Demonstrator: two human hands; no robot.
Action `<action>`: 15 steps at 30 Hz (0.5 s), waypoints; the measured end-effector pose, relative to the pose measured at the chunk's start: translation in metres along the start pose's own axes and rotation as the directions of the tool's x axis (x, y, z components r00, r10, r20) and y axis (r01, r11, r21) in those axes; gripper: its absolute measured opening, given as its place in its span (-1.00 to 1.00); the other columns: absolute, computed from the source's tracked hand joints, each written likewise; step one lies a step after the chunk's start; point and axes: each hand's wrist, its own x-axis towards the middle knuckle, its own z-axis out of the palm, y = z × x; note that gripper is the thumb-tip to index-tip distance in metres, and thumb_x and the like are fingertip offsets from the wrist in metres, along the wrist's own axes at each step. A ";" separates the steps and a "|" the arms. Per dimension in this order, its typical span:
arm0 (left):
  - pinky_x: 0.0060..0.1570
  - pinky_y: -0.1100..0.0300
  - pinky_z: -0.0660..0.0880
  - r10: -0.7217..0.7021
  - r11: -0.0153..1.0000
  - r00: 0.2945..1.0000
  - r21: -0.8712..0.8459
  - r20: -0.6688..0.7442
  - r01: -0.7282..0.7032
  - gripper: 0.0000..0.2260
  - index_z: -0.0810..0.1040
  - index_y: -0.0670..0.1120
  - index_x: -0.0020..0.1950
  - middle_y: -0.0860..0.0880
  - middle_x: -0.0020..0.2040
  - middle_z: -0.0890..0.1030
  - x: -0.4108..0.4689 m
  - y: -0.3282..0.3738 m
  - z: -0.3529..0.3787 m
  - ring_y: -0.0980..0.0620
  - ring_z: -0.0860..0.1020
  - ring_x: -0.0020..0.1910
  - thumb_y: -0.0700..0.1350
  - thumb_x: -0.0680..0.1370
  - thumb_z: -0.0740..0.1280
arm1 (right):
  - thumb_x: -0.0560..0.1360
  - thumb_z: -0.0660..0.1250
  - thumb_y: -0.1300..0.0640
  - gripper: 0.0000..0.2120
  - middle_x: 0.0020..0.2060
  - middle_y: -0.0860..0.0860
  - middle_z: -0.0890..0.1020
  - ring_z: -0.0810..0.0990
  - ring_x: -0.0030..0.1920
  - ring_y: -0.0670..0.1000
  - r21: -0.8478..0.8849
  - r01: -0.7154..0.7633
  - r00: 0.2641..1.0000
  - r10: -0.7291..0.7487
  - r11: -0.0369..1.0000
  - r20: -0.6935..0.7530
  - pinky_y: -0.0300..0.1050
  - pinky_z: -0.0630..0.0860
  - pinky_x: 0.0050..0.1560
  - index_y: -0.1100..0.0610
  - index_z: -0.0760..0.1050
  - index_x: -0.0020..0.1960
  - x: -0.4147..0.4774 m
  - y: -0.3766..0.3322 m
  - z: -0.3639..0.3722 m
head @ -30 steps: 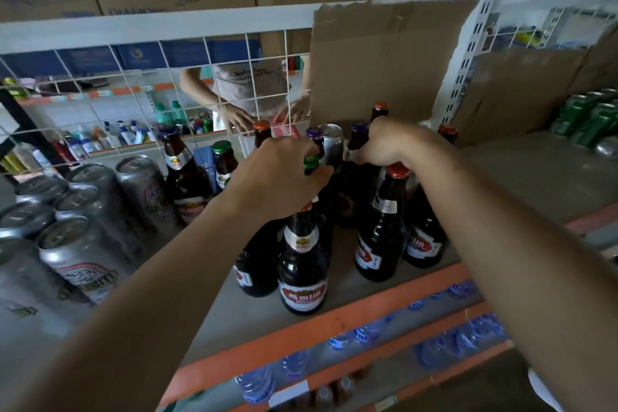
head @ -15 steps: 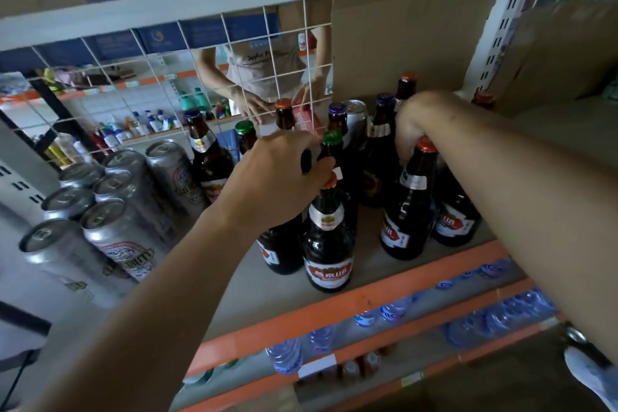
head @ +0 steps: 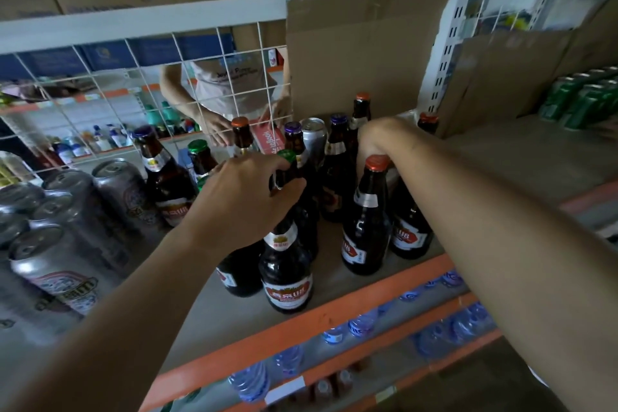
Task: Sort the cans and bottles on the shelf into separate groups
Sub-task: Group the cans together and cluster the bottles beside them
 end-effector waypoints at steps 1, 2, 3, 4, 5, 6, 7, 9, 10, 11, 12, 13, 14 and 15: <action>-0.08 0.01 0.56 -0.006 1.000 1.000 0.001 -0.001 0.006 -0.60 0.58 0.00 0.11 0.02 -0.06 0.65 0.000 0.000 0.000 0.01 0.61 -0.10 0.22 0.47 0.19 | 0.45 0.42 0.06 -0.81 -0.27 0.10 0.55 0.54 -0.31 0.08 0.002 0.012 1.000 -0.012 1.000 -0.008 -0.12 0.48 -0.22 0.19 0.52 -0.15 -0.004 -0.001 0.000; -0.08 0.01 0.56 -0.013 1.000 1.000 0.007 0.002 0.013 -0.62 0.58 0.00 0.11 0.02 -0.05 0.65 0.000 -0.001 0.000 0.01 0.60 -0.10 0.21 0.48 0.21 | 0.40 0.45 0.06 -0.81 -0.28 0.10 0.57 0.56 -0.30 0.09 0.012 0.026 0.999 -0.025 1.000 -0.028 -0.11 0.51 -0.19 0.18 0.53 -0.17 -0.008 -0.002 -0.001; -0.08 0.01 0.56 -0.019 1.000 1.000 0.015 0.004 0.019 -0.64 0.58 0.00 0.12 0.01 -0.05 0.64 0.000 0.000 0.000 0.01 0.60 -0.09 0.20 0.50 0.23 | 0.34 0.49 0.06 -0.79 -0.29 0.10 0.59 0.59 -0.29 0.11 0.032 0.034 0.998 -0.032 0.999 -0.062 -0.11 0.54 -0.17 0.17 0.54 -0.20 -0.013 -0.003 -0.002; -0.07 0.00 0.56 -0.023 0.999 1.000 0.023 0.005 0.023 -0.65 0.57 -0.01 0.14 0.00 -0.03 0.64 0.001 0.000 0.001 0.00 0.60 -0.08 0.18 0.51 0.25 | 0.27 0.52 0.06 -0.77 -0.29 0.10 0.61 0.61 -0.29 0.11 0.061 0.042 0.994 -0.036 0.997 -0.106 -0.11 0.56 -0.18 0.16 0.55 -0.22 -0.019 -0.004 -0.005; -0.05 0.00 0.55 -0.025 0.999 1.000 0.030 0.003 0.025 -0.66 0.57 -0.02 0.16 -0.01 -0.01 0.64 0.001 0.000 0.001 -0.01 0.60 -0.05 0.16 0.52 0.26 | 0.24 0.53 0.07 -0.77 -0.30 0.09 0.60 0.60 -0.31 0.11 0.080 0.047 0.988 -0.035 0.996 -0.150 -0.12 0.55 -0.21 0.15 0.54 -0.25 -0.026 -0.004 -0.009; -0.03 0.00 0.55 -0.026 0.999 1.000 0.035 0.001 0.026 -0.65 0.57 -0.02 0.18 -0.01 0.02 0.64 0.001 0.001 0.002 -0.02 0.60 -0.02 0.15 0.52 0.27 | 0.24 0.52 0.08 -0.78 -0.33 0.09 0.58 0.56 -0.34 0.10 0.092 0.049 0.981 -0.031 0.995 -0.190 -0.14 0.50 -0.25 0.15 0.51 -0.30 -0.032 -0.005 -0.013; -0.01 0.01 0.54 -0.028 0.999 1.000 0.037 -0.001 0.028 -0.65 0.56 -0.02 0.20 -0.01 0.05 0.64 0.001 0.001 0.002 -0.02 0.59 0.00 0.14 0.52 0.27 | 0.25 0.50 0.09 -0.78 -0.35 0.08 0.55 0.52 -0.37 0.09 0.107 0.048 0.975 -0.024 0.993 -0.219 -0.15 0.45 -0.28 0.15 0.47 -0.34 -0.038 -0.004 -0.018; 0.02 0.02 0.53 -0.036 0.999 0.999 0.036 -0.004 0.036 -0.64 0.56 -0.01 0.20 0.00 0.07 0.63 0.001 0.001 0.003 -0.01 0.59 0.02 0.16 0.52 0.26 | 0.24 0.50 0.09 -0.74 -0.37 0.06 0.50 0.47 -0.38 0.10 0.124 0.056 0.961 -0.019 0.991 -0.277 -0.15 0.41 -0.29 0.14 0.42 -0.36 -0.052 -0.005 -0.029; 0.02 0.02 0.53 -0.038 0.999 0.999 0.035 -0.009 0.038 -0.64 0.56 0.00 0.20 0.01 0.07 0.63 0.001 0.000 0.003 0.00 0.58 0.02 0.17 0.52 0.25 | 0.23 0.50 0.08 -0.73 -0.37 0.06 0.50 0.48 -0.36 0.11 0.120 0.065 0.950 -0.025 0.991 -0.312 -0.13 0.43 -0.27 0.15 0.42 -0.35 -0.059 -0.005 -0.035; 0.03 0.02 0.53 -0.039 0.999 0.999 0.032 -0.014 0.040 -0.63 0.56 0.00 0.19 0.02 0.06 0.63 0.001 0.000 0.004 0.01 0.58 0.02 0.19 0.52 0.24 | 0.22 0.50 0.07 -0.74 -0.36 0.06 0.51 0.50 -0.35 0.11 0.110 0.073 0.939 -0.031 0.991 -0.343 -0.11 0.46 -0.24 0.15 0.43 -0.35 -0.067 -0.007 -0.040; 0.03 0.02 0.53 -0.038 0.999 0.999 0.029 -0.017 0.039 -0.61 0.56 0.00 0.18 0.02 0.06 0.63 0.001 0.000 0.004 0.02 0.58 0.01 0.21 0.50 0.22 | 0.21 0.50 0.07 -0.74 -0.37 0.06 0.51 0.50 -0.35 0.10 0.101 0.078 0.928 -0.035 0.992 -0.371 -0.10 0.49 -0.21 0.15 0.44 -0.35 -0.074 -0.007 -0.045; 0.02 0.03 0.53 -0.038 0.999 0.999 0.026 -0.020 0.039 -0.58 0.57 0.00 0.17 0.02 0.05 0.63 0.000 -0.001 0.004 0.03 0.59 0.00 0.23 0.49 0.20 | 0.21 0.50 0.06 -0.74 -0.37 0.07 0.50 0.50 -0.36 0.10 0.097 0.084 0.918 -0.040 0.992 -0.394 -0.09 0.49 -0.19 0.16 0.45 -0.35 -0.082 -0.009 -0.050; 0.00 0.03 0.54 -0.037 0.999 0.999 0.023 -0.022 0.038 -0.56 0.57 -0.01 0.16 0.03 0.04 0.64 0.000 -0.001 0.004 0.03 0.59 -0.01 0.25 0.49 0.19 | 0.21 0.49 0.06 -0.73 -0.38 0.07 0.49 0.48 -0.37 0.09 0.094 0.094 0.908 -0.047 0.991 -0.416 -0.09 0.49 -0.18 0.17 0.44 -0.36 -0.091 -0.011 -0.055; -0.01 0.04 0.54 -0.039 0.999 0.999 0.018 -0.025 0.039 -0.56 0.57 -0.01 0.17 0.03 0.03 0.64 -0.001 -0.001 0.003 0.04 0.60 -0.01 0.26 0.49 0.19 | 0.21 0.48 0.06 -0.73 -0.39 0.07 0.48 0.47 -0.39 0.08 0.104 0.112 0.899 -0.056 0.988 -0.435 -0.10 0.47 -0.20 0.18 0.44 -0.36 -0.098 -0.012 -0.059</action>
